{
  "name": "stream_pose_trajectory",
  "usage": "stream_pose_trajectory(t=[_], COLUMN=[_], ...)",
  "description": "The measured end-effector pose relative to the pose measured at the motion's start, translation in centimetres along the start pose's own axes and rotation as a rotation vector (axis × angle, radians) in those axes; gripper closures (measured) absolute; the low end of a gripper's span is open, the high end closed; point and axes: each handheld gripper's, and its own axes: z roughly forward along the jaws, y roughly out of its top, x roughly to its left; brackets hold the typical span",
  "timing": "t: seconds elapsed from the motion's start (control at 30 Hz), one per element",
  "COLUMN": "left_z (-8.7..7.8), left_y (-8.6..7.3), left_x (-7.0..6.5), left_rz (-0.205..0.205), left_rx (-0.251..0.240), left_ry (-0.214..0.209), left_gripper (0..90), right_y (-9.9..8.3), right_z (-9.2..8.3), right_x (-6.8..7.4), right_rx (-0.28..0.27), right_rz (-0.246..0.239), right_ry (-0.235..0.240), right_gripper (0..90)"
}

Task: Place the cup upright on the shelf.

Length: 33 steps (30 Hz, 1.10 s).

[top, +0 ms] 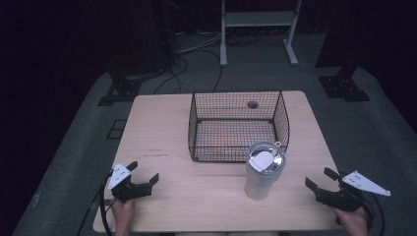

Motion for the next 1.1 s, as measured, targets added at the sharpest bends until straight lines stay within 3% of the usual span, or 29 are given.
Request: stream_pose_trajectory(t=[0.27,0.4,0.63,0.93,1.1], left_z=[0.0,-0.1,0.0,0.0,0.0], left_y=[0.0,0.0,0.0,0.0,0.0], left_x=[-0.1,-0.1,-0.1,-0.1,-0.2], left_rz=[0.006,0.012,0.009,0.013,0.015], left_rx=[0.003,-0.001,0.002,0.002,0.001], left_ry=[-0.002,-0.007,-0.004,-0.004,-0.006], left_gripper=[0.0,0.0,0.0,0.0,0.0], right_y=[0.6,0.9,1.3,1.7,1.7], right_z=[0.1,-0.1,0.0,0.5,1.6], right_x=[1.2,2.4,3.8,5.4,7.1], right_rx=[0.014,0.022,0.038,0.039,0.060], right_rz=[-0.054,-0.107,-0.146,-0.162,-0.196], right_ry=[0.065,0.110,0.168,0.231,0.283], right_gripper=[12.5,11.1,7.2,4.4,3.4])
